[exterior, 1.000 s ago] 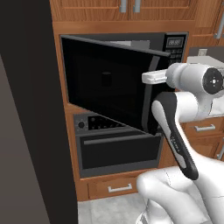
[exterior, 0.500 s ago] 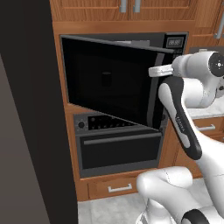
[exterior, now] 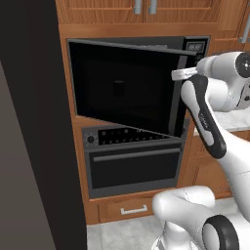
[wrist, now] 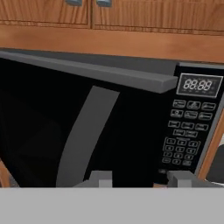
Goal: Pick the mug from the counter and place it inside the microwave. Then close the microwave.
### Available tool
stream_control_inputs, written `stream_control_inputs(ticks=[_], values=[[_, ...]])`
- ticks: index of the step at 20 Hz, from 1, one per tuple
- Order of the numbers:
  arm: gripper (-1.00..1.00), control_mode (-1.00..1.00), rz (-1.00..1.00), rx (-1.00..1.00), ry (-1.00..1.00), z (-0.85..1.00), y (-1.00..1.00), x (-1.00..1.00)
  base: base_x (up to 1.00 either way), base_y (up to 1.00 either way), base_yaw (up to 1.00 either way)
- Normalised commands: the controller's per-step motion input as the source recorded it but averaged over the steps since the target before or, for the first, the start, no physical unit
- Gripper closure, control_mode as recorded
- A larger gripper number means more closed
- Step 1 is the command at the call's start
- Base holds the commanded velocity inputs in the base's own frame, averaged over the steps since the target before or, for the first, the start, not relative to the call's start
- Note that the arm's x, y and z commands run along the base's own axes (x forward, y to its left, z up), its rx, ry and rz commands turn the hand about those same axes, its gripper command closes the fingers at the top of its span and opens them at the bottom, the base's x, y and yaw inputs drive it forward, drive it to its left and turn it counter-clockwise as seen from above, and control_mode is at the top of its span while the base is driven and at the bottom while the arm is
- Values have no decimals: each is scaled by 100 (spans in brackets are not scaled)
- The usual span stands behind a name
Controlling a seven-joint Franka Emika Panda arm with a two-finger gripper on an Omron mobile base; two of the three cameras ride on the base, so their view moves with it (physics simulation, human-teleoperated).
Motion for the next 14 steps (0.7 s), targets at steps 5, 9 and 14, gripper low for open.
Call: stream_control_inputs(ticks=[5,9,14], values=[[-100,-100,0,0,0,0,0,61,0,0,0],[-100,-100,0,0,0,0,0,59,0,0,0],[-100,-100,0,0,0,0,0,48,0,0,0]])
